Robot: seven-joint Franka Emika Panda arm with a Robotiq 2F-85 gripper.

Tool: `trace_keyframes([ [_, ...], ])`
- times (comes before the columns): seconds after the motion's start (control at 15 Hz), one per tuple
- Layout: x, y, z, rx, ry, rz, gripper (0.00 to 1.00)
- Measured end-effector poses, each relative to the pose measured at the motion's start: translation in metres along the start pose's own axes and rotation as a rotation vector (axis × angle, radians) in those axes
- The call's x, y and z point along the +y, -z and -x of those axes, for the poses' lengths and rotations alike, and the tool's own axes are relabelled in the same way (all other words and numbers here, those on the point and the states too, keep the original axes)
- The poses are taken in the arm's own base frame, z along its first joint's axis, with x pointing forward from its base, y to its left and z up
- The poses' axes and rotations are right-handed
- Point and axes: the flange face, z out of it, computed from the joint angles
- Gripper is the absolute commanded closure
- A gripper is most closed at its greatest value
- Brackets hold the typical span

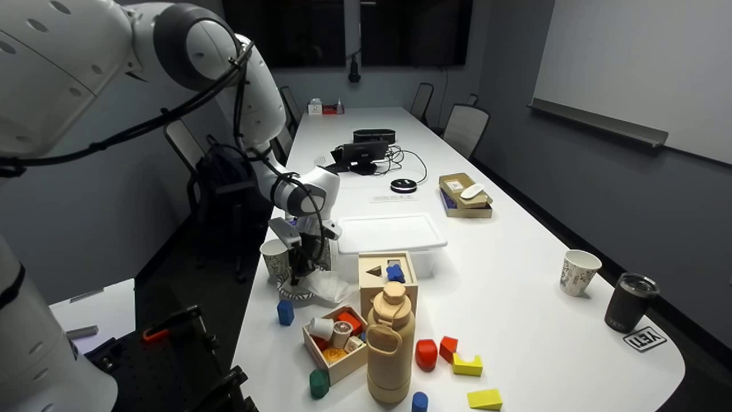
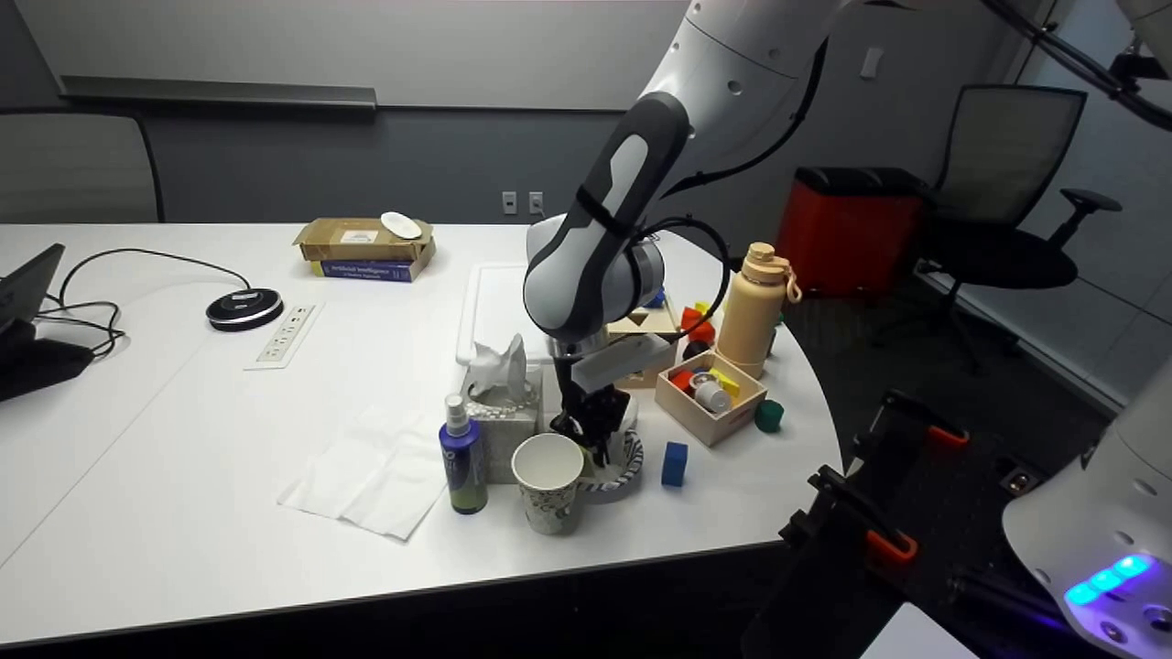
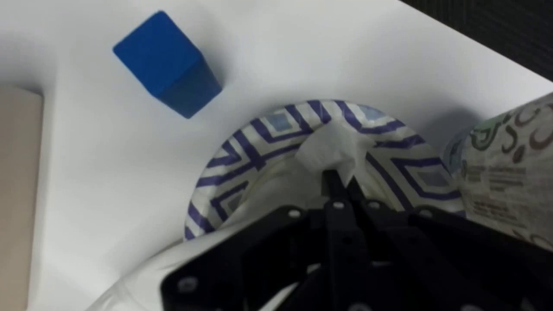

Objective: Use the tissue to wipe the bowl

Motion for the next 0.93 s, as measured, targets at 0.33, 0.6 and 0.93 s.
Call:
trace_keyframes([
  [0.33, -0.005, -0.009, 0.01, -0.05, 0.007, 0.001, 1.0],
  [0.6, -0.005, -0.009, 0.01, -0.027, -0.004, -0.004, 1.0],
  [0.93, -0.001, -0.014, 0.009, 0.051, -0.073, -0.033, 1.0],
])
